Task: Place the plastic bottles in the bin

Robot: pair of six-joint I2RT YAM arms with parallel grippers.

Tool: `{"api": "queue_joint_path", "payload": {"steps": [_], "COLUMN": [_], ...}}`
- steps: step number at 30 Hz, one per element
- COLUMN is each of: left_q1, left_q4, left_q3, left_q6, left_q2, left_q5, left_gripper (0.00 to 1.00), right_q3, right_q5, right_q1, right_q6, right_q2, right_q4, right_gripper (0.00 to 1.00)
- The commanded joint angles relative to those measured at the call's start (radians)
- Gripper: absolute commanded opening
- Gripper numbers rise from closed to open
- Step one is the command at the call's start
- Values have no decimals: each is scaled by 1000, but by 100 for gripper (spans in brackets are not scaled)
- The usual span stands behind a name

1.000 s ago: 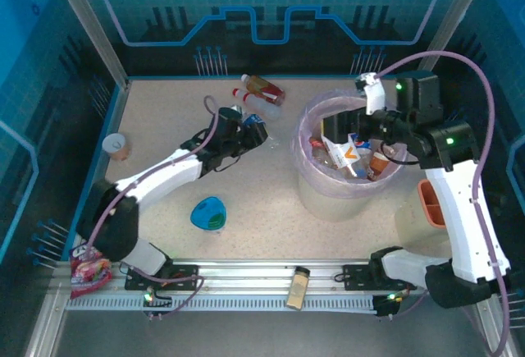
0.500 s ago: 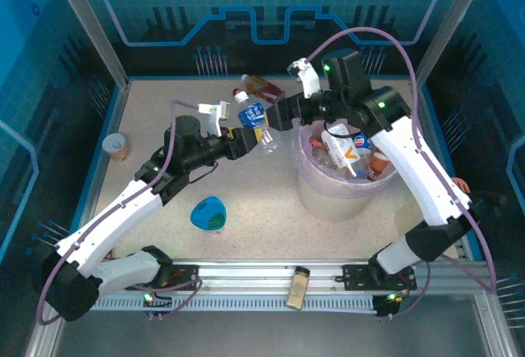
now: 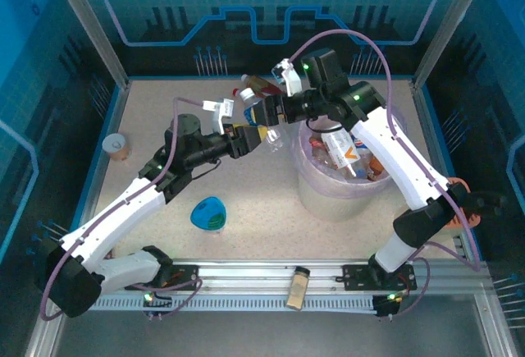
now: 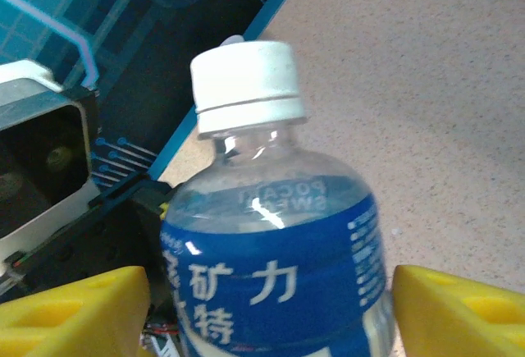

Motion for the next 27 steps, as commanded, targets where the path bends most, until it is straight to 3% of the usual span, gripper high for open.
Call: {"api": "queue_joint_path", "payload": {"steps": [1, 4, 7, 10, 13, 17, 19, 24, 27], "left_q1": [0, -1, -1, -1, -1, -2, -2, -1, 1], "left_q4": [53, 54, 54, 55, 54, 46, 45, 48, 46], "left_q3": [12, 15, 25, 33, 35, 35, 33, 13, -3], "left_q6": [-2, -3, 0, 2, 4, 7, 7, 0, -6], "left_q2": [7, 6, 6, 6, 3, -2, -4, -20, -26], "left_q5": [34, 34, 39, 47, 47, 40, 37, 11, -14], "left_gripper": [50, 49, 49, 49, 49, 50, 55, 81, 89], "right_q3": [-1, -3, 17, 21, 26, 15, 13, 45, 103], "right_q5": [-54, -53, -54, -60, -66, -57, -48, -4, 8], "right_q1": [14, 9, 9, 9, 8, 3, -3, -28, -80], "right_q6": [23, 25, 14, 8, 13, 18, 17, -17, -38], "right_q2": [13, 14, 36, 51, 63, 51, 36, -17, -53], "right_q4": [54, 61, 33, 28, 37, 62, 70, 79, 44], "right_gripper": [69, 64, 81, 84, 81, 67, 62, 54, 53]}}
